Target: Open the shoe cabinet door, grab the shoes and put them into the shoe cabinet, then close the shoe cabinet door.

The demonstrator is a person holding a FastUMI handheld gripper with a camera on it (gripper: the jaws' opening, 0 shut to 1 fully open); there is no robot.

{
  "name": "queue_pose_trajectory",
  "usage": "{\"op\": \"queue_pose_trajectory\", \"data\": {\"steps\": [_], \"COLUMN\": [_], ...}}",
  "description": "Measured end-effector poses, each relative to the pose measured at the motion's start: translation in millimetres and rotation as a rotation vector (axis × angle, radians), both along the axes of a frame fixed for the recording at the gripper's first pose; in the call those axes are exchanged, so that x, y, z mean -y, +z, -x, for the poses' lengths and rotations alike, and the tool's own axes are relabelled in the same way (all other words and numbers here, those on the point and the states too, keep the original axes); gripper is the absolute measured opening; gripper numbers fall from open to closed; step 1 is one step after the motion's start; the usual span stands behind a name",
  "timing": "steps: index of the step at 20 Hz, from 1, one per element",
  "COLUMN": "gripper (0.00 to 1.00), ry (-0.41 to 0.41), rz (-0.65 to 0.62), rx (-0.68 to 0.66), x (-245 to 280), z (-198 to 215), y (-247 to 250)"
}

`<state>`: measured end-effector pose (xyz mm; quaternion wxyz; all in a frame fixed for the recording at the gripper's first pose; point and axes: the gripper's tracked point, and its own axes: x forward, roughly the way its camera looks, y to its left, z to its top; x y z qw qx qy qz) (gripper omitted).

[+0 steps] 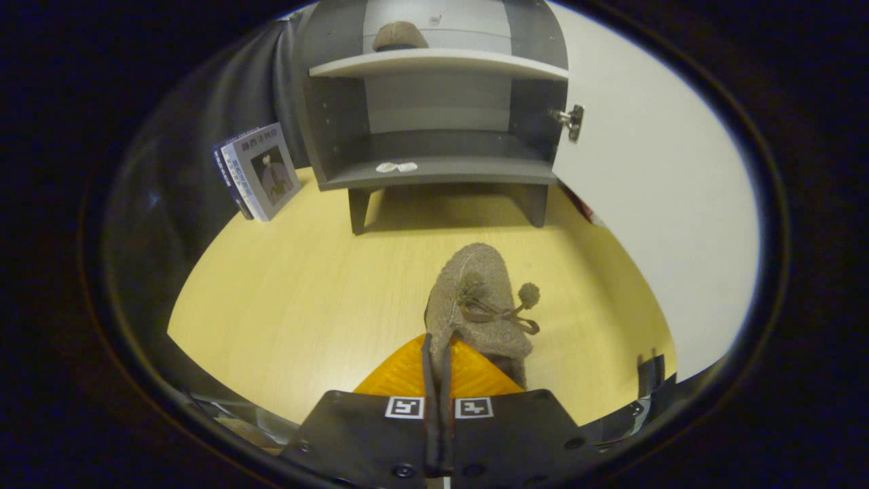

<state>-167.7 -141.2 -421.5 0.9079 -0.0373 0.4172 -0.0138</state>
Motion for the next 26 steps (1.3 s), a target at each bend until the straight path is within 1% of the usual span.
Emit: {"op": "queue_pose_trajectory", "data": {"steps": [4,7,11,14,19,23,26], "gripper": [0.03,0.03,0.03,0.02,0.02,0.02,0.02], "ry": [0.022,0.040,0.051,0.079,0.123,0.151,0.176], "rz": [0.027,0.059,0.073,0.100,0.128,0.137,0.168], "rx": [0.115,0.202,0.316,0.392,0.429,0.420,0.409], "x": [4.1,8.2,12.6,17.4,17.6,15.0,14.0], "z": [-27.2,-56.5,-106.2,-150.0,-223.4,-278.9,-318.0], "y": [63.8,120.5,199.5,241.9,264.3,260.8,258.4]}}
